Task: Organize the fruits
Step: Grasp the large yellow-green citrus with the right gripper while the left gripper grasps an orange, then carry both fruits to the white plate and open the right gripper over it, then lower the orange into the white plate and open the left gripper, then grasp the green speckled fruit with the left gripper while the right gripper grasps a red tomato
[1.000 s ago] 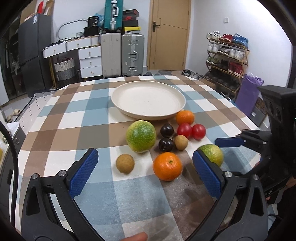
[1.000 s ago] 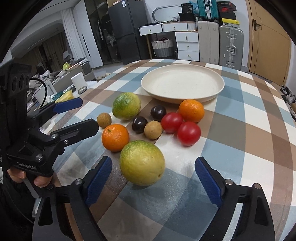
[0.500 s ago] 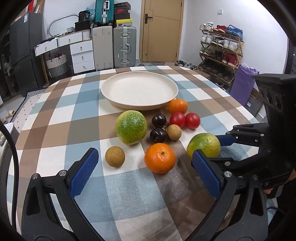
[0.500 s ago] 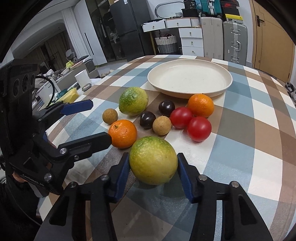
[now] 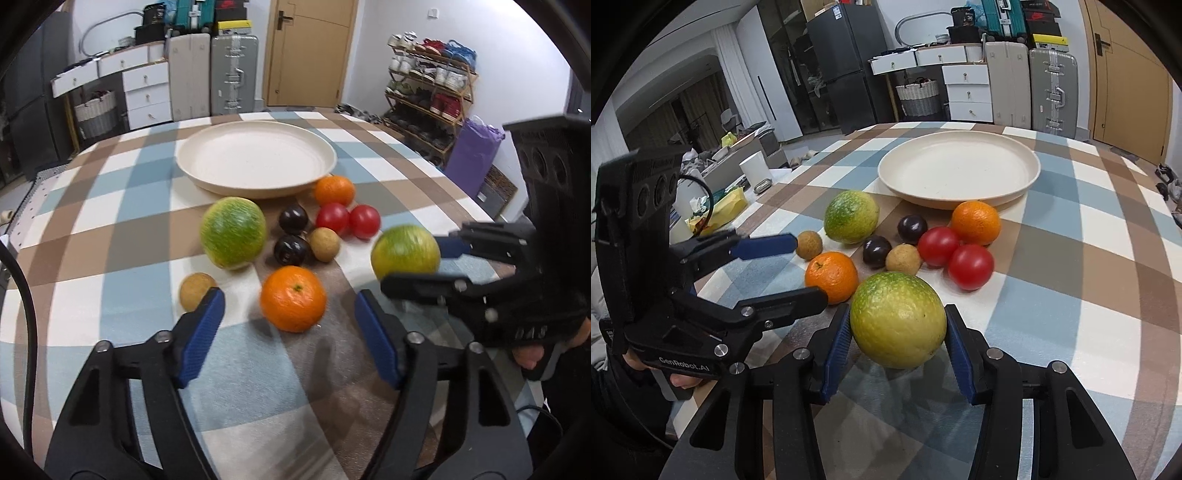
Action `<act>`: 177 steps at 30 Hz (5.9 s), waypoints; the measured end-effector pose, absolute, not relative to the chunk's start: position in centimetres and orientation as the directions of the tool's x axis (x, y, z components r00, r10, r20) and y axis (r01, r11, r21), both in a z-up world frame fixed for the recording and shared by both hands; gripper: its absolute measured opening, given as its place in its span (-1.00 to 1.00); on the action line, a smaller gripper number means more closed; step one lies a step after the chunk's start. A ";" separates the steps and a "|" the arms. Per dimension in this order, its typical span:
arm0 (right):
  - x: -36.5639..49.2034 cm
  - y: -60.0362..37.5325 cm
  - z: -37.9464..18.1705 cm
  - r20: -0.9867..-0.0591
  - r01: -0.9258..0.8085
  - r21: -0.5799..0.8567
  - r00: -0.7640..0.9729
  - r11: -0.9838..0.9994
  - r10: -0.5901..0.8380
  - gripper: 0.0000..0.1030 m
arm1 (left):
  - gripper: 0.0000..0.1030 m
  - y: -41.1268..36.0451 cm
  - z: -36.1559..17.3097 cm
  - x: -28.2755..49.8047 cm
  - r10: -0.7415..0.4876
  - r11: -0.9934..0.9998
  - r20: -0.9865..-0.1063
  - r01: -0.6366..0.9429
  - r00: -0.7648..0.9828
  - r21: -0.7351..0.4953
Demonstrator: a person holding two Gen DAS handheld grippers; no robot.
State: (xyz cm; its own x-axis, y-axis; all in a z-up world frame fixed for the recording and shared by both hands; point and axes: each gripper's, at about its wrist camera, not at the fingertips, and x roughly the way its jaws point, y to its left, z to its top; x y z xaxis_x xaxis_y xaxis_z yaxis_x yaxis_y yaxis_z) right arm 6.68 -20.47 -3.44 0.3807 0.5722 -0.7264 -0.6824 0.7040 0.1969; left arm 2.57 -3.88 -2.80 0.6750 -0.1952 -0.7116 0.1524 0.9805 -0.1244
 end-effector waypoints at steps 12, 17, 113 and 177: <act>7.0 -21.2 -3.2 -0.724 -0.672 0.188 0.398 0.717 0.563 -0.02 | -0.17 -4.8 -4.0 4.2 -0.179 0.983 -0.764 0.151 0.620 -0.108; 7.1 -21.6 -3.0 -0.721 -0.667 0.182 0.409 0.723 0.559 -0.02 | -0.26 -4.3 -4.0 4.4 -0.183 0.983 -0.763 0.139 0.621 -0.122; 18.4 -16.8 -1.3 -0.684 -0.557 0.150 0.539 0.817 0.492 0.18 | -0.07 0.1 -1.3 15.3 -0.079 0.994 -0.672 0.004 0.736 -0.112; 12.1 -19.9 -5.0 -0.814 -0.592 0.027 0.455 0.805 0.362 0.55 | 0.84 0.1 -2.7 10.3 -0.110 0.994 -0.759 0.060 0.642 -0.093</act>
State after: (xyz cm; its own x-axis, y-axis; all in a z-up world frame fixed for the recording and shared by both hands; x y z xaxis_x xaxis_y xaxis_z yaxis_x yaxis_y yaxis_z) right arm 12.11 -19.86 -4.95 0.4546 0.3619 -0.8139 -0.5923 0.8052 0.0273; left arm 10.33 0.11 -2.70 0.6416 -0.1103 -0.7591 0.0604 0.9938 -0.0933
